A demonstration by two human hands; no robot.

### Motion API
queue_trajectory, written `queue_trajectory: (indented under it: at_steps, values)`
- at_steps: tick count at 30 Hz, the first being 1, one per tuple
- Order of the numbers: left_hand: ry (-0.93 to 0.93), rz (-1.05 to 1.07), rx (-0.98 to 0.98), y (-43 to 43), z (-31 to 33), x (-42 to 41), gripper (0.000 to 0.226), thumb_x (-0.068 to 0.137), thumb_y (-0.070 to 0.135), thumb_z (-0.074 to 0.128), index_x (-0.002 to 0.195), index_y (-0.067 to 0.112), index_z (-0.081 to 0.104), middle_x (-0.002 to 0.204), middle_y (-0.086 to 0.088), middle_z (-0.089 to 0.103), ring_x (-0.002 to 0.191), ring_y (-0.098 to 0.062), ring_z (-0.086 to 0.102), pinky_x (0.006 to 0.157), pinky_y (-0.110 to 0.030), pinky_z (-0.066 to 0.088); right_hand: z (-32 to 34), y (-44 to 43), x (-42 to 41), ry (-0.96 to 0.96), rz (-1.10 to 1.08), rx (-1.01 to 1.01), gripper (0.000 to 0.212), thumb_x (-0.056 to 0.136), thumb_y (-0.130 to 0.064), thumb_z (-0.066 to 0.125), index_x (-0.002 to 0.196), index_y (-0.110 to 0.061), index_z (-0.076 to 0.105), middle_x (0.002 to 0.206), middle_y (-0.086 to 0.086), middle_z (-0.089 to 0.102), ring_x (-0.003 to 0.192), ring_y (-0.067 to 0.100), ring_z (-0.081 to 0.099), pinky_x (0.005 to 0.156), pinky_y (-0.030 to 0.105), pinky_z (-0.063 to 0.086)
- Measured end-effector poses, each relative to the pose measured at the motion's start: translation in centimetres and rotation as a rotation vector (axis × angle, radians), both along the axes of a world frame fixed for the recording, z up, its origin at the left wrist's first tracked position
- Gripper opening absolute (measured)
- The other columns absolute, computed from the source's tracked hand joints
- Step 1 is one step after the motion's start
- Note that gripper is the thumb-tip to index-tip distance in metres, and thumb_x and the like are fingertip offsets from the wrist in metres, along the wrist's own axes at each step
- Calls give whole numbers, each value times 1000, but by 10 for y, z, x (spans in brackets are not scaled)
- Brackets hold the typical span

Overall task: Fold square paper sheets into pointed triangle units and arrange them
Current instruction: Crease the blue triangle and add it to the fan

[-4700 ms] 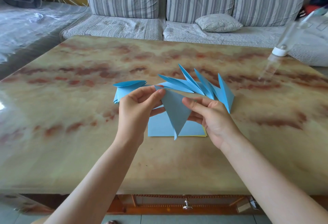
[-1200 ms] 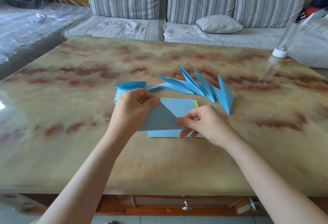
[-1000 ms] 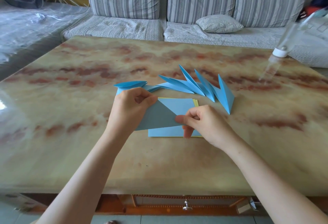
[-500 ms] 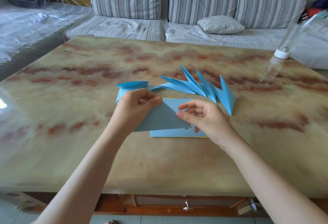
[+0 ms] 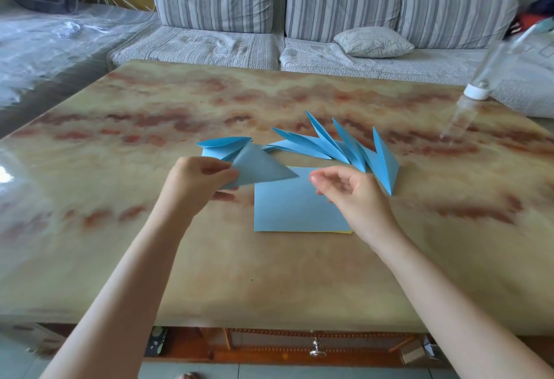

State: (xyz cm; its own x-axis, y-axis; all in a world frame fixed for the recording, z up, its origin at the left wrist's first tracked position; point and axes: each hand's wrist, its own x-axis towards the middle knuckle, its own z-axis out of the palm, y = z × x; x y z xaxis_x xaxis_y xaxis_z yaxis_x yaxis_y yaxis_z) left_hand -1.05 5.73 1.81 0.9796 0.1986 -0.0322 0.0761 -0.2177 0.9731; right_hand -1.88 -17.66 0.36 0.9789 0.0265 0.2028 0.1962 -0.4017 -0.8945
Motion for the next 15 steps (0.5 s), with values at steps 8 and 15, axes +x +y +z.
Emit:
queue_trajectory:
  at_steps: [8,15]
  values:
    - [-112,256,141,6,-21,13,9,85,4,63,89,10,68,76,2,68,49,-4,65,48,-13,51,-12,-1,-3,-56,202,-523,43,77,-45,74,116,-27,67,134,-17,54,120,-6,40,101,4,20]
    - [-66,384,513,10,-32,16,22,85,18,61,104,12,70,95,-6,70,88,-28,61,69,-29,42,-14,-3,-4,22,325,-714,71,72,-59,70,136,-37,50,150,-21,33,139,1,22,109,14,10]
